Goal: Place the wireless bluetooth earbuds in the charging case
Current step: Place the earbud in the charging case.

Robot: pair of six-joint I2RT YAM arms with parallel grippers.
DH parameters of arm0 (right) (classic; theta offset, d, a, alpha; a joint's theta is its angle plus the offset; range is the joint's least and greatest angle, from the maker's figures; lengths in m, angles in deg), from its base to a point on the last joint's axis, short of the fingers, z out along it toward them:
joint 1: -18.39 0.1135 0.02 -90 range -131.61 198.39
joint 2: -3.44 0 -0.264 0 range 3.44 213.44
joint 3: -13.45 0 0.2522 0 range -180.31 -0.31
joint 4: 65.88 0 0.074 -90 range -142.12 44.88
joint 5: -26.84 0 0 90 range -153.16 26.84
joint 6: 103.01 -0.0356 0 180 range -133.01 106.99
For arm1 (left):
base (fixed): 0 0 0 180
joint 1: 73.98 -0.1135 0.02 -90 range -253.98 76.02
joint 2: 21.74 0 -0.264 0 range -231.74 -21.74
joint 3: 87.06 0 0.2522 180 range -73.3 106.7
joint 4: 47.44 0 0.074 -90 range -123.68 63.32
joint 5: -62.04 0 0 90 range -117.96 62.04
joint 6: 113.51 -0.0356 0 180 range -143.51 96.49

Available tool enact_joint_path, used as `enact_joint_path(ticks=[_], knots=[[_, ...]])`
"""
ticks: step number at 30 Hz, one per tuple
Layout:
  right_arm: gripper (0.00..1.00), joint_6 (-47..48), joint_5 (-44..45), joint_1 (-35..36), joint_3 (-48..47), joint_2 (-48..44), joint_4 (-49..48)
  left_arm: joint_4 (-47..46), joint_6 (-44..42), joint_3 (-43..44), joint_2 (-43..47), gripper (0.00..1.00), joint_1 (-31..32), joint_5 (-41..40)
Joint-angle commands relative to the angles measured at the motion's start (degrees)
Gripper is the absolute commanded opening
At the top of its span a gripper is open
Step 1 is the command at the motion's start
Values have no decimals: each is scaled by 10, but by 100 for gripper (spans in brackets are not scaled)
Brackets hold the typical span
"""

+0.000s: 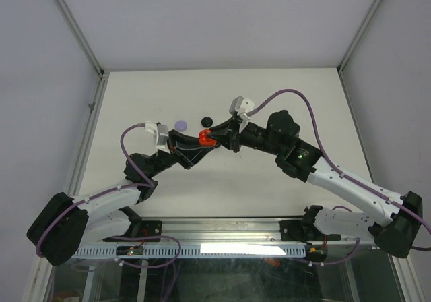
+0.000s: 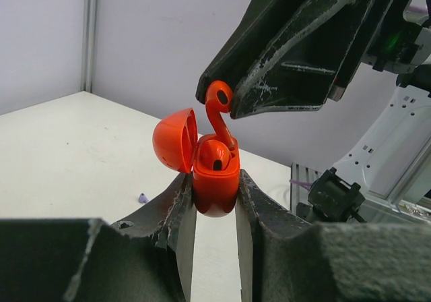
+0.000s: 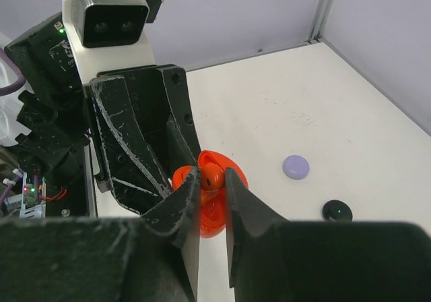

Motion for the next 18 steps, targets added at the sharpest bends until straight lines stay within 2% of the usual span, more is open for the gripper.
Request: enact_joint_path(ticks=[1, 18], knots=[[9, 18, 1, 7, -3, -6, -3, -18, 30, 26, 7, 0, 1, 3], [10, 27, -50, 12, 3, -17, 6, 9, 62, 46, 0, 0, 1, -15]])
